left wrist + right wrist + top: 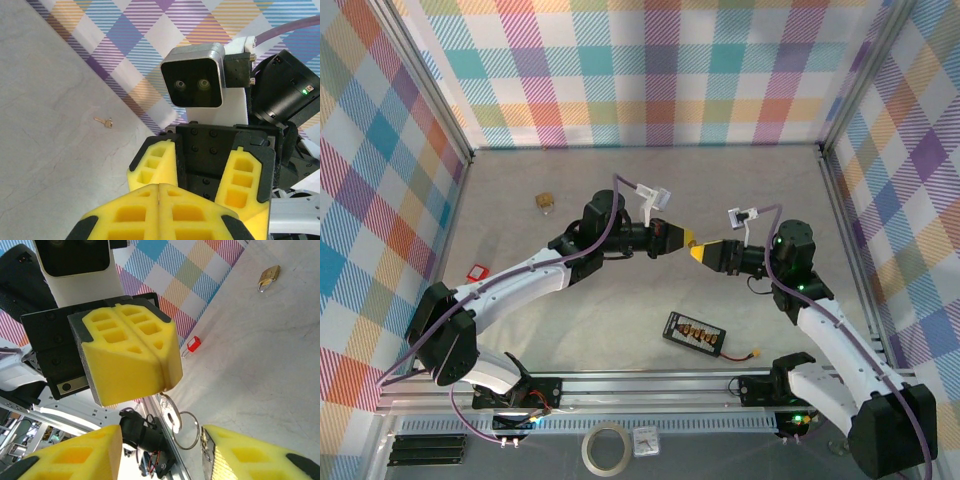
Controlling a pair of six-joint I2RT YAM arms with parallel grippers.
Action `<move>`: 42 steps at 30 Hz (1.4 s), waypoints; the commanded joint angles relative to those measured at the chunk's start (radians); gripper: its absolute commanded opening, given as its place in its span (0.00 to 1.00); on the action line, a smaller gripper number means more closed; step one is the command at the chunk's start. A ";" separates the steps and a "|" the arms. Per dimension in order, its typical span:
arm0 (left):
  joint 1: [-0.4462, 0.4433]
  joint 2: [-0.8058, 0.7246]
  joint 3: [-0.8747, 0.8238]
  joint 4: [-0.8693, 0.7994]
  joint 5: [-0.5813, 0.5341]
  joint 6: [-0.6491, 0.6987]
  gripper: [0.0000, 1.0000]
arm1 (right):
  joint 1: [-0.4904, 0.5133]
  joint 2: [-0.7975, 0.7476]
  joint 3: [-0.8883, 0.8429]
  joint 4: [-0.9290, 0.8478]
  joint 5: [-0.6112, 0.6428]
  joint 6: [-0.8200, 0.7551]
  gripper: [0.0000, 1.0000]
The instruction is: Unlock with the key
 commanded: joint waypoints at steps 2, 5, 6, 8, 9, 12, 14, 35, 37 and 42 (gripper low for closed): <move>-0.009 -0.032 -0.019 0.074 0.003 -0.019 0.00 | 0.005 0.017 -0.003 0.077 0.002 0.024 0.42; -0.014 -0.038 -0.027 0.076 -0.009 -0.019 0.00 | 0.011 0.019 -0.004 0.089 0.006 0.031 0.38; -0.015 -0.041 -0.032 0.080 -0.013 -0.017 0.00 | 0.014 0.019 -0.006 0.087 0.009 0.033 0.38; -0.017 -0.044 -0.037 0.080 -0.021 -0.017 0.00 | 0.015 0.019 -0.005 0.086 0.012 0.033 0.35; -0.018 -0.044 -0.039 0.084 -0.022 -0.016 0.00 | 0.015 0.018 -0.006 0.087 0.015 0.034 0.35; -0.022 -0.043 -0.041 0.091 -0.030 -0.017 0.00 | 0.017 0.019 -0.011 0.104 0.020 0.047 0.33; -0.023 -0.043 -0.044 0.093 -0.039 -0.019 0.00 | 0.021 0.022 -0.009 0.110 0.022 0.051 0.32; -0.025 -0.022 -0.092 0.228 -0.064 -0.089 0.00 | 0.035 0.022 -0.018 0.123 0.032 0.069 0.23; -0.024 -0.023 -0.095 0.231 -0.060 -0.089 0.00 | 0.035 0.021 -0.016 0.120 0.036 0.068 0.23; -0.024 -0.025 -0.110 0.241 -0.055 -0.096 0.00 | 0.035 0.027 -0.011 0.120 0.046 0.066 0.28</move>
